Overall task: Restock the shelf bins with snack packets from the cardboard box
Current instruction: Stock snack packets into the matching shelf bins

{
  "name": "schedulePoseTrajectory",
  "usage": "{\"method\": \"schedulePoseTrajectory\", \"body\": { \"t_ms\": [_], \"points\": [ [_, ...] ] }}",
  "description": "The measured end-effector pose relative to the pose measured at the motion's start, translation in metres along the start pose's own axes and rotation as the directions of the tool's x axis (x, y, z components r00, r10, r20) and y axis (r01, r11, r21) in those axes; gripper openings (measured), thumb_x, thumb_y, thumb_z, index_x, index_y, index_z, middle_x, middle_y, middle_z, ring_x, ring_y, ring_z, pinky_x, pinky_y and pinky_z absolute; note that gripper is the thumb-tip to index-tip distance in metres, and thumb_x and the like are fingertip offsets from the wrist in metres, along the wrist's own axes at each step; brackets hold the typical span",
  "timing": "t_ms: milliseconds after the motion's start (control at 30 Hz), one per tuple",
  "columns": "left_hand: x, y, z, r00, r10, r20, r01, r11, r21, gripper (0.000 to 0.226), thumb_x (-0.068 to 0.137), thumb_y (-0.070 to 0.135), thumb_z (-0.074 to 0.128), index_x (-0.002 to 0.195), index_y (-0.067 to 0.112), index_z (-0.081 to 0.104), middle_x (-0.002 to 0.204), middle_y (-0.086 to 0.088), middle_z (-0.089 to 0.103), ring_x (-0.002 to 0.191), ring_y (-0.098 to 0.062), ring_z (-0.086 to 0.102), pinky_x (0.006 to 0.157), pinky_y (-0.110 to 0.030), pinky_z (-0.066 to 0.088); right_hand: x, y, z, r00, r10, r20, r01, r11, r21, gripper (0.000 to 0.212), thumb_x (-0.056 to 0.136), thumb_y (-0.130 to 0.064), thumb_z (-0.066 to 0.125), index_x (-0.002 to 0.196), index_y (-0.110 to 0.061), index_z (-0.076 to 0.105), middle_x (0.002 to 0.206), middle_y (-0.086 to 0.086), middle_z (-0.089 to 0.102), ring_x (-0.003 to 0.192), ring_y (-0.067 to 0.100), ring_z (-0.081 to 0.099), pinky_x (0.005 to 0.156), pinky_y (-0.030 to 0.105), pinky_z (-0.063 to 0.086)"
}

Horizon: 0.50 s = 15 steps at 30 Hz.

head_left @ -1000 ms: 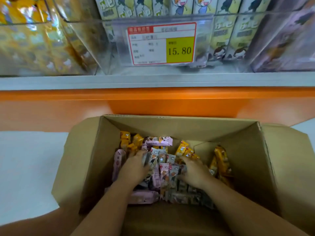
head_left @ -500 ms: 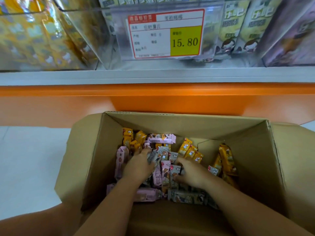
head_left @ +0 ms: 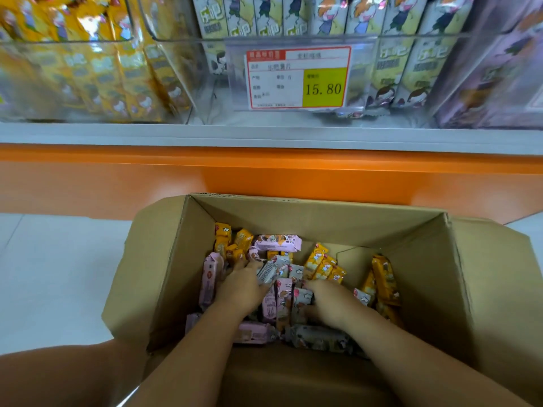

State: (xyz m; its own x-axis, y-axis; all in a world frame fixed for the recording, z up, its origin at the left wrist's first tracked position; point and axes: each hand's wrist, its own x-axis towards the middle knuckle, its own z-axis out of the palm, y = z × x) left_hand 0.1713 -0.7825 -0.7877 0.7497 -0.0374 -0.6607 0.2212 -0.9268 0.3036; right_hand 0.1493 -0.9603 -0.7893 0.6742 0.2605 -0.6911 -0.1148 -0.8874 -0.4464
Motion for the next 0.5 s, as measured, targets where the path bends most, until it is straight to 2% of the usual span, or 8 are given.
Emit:
{"method": "schedulePoseTrajectory", "body": {
  "t_ms": [100,167,200,233,300,333,400,500],
  "points": [
    [-0.010,0.013,-0.012,0.999,0.041,-0.013,-0.041,0.998,0.049,0.054,0.092,0.029,0.056,0.143,0.029,0.037,0.150,-0.004,0.026,0.133,-0.030,0.031,0.107,-0.040,0.033,-0.016,-0.002,-0.030,0.996,0.010,-0.091,-0.010,1.000,0.009,0.038,0.089,-0.032,0.063,0.121,-0.012,0.058,0.116,0.009,0.062,0.108,0.026,0.057,0.087,0.032,0.046],
    [-0.019,0.029,-0.026,0.990,0.135,0.038,-0.134,0.991,-0.031,0.056,0.091,0.020,0.057,0.142,0.032,0.038,0.151,-0.002,0.025,0.126,-0.026,0.042,0.097,-0.032,0.042,-0.030,-0.006,-0.056,0.990,-0.007,-0.138,0.014,0.999,0.050,0.038,0.088,-0.033,0.066,0.116,-0.009,0.059,0.112,0.010,0.062,0.102,0.024,0.057,0.083,0.030,0.044],
    [-0.026,0.040,-0.034,0.976,0.199,0.084,-0.190,0.976,-0.105,0.056,0.091,0.015,0.058,0.142,0.030,0.038,0.151,-0.001,0.027,0.116,-0.021,0.051,0.087,-0.026,0.045,-0.040,-0.009,-0.068,0.987,-0.016,-0.160,0.029,0.997,0.075,0.038,0.088,-0.032,0.066,0.118,-0.010,0.058,0.115,0.009,0.062,0.105,0.024,0.057,0.086,0.031,0.044],
    [-0.032,0.050,-0.043,0.955,0.263,0.135,-0.238,0.955,-0.175,0.057,0.091,0.014,0.059,0.143,0.027,0.039,0.149,0.001,0.032,0.110,-0.017,0.055,0.085,-0.023,0.046,-0.050,-0.014,-0.080,0.985,-0.024,-0.172,0.040,0.995,0.091,0.039,0.088,-0.031,0.065,0.121,-0.010,0.057,0.117,0.009,0.061,0.109,0.025,0.056,0.090,0.033,0.043],
    [-0.048,0.070,-0.059,0.914,0.359,0.186,-0.312,0.919,-0.241,0.054,0.087,0.021,0.065,0.137,0.023,0.043,0.139,0.002,0.048,0.115,-0.015,0.054,0.099,-0.030,0.044,-0.069,-0.022,-0.099,0.974,-0.076,-0.213,0.098,0.991,0.095,0.031,0.089,-0.029,0.065,0.115,-0.012,0.060,0.111,0.007,0.064,0.105,0.024,0.059,0.085,0.032,0.044],
    [-0.056,0.079,-0.067,0.904,0.390,0.176,-0.344,0.907,-0.242,0.048,0.086,0.023,0.066,0.130,0.022,0.048,0.127,0.002,0.057,0.111,-0.014,0.056,0.099,-0.036,0.045,-0.079,-0.027,-0.106,0.967,-0.101,-0.232,0.126,0.988,0.095,0.026,0.089,-0.028,0.065,0.109,-0.012,0.061,0.105,0.006,0.066,0.099,0.023,0.060,0.080,0.031,0.044],
    [-0.071,0.090,-0.082,0.885,0.451,0.117,-0.415,0.877,-0.244,0.032,0.086,0.024,0.066,0.114,0.022,0.052,0.106,0.002,0.061,0.095,-0.013,0.058,0.091,-0.038,0.049,-0.099,-0.039,-0.119,0.950,-0.157,-0.271,0.185,0.979,0.084,0.022,0.089,-0.027,0.064,0.103,-0.011,0.061,0.097,0.005,0.064,0.091,0.023,0.059,0.074,0.030,0.043],
    [-0.095,0.101,-0.110,0.837,0.547,0.020,-0.525,0.813,-0.254,0.031,0.083,0.028,0.068,0.109,0.021,0.055,0.103,-0.001,0.063,0.096,-0.019,0.061,0.091,-0.044,0.050,-0.132,-0.056,-0.140,0.907,-0.236,-0.350,0.262,0.965,0.028,0.016,0.089,-0.028,0.064,0.097,-0.014,0.059,0.090,0.000,0.061,0.087,0.022,0.056,0.073,0.031,0.042]
  ]
}}
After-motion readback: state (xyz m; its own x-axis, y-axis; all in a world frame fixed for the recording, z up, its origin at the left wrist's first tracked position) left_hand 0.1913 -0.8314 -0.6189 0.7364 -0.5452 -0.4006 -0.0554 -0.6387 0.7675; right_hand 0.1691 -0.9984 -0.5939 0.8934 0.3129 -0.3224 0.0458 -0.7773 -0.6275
